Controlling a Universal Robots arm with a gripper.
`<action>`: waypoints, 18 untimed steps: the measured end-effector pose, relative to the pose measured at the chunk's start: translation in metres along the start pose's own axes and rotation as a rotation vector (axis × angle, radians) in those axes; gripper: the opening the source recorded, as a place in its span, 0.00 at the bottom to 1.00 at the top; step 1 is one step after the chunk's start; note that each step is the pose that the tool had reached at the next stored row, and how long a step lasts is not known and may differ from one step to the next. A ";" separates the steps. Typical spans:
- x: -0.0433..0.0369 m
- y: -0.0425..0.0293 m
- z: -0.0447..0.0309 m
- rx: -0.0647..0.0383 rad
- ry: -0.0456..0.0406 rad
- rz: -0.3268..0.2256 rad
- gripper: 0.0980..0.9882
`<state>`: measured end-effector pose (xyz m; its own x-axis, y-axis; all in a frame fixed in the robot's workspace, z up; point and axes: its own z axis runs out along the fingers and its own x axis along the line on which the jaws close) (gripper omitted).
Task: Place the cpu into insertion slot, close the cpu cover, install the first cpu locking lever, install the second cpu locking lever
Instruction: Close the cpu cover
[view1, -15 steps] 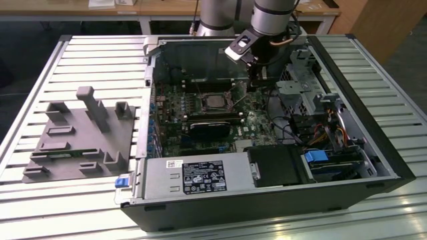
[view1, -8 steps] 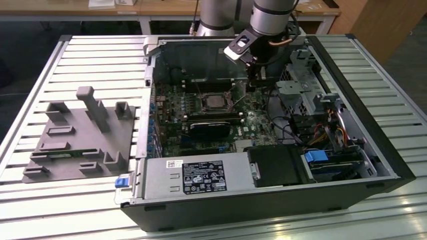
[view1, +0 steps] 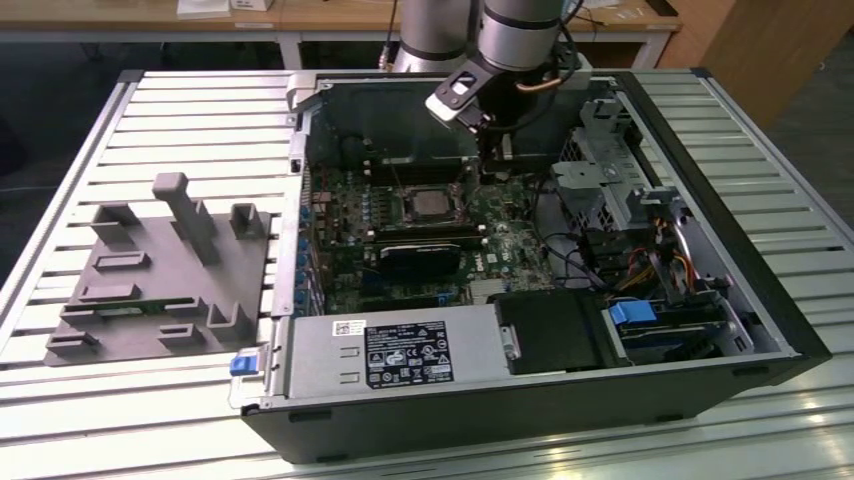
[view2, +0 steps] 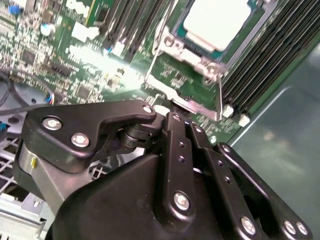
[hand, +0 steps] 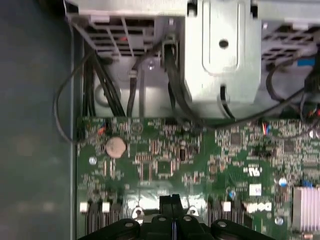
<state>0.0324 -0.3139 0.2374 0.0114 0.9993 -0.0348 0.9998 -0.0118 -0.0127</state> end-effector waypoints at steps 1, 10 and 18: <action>0.0000 -0.0031 0.0000 -0.002 0.0001 0.000 0.01; -0.0002 -0.0183 0.0002 -0.010 0.0001 0.001 0.01; -0.0003 -0.0249 0.0004 -0.011 0.0002 0.001 0.01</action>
<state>0.0075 -0.3139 0.2374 0.0122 0.9993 -0.0346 0.9999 -0.0123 -0.0019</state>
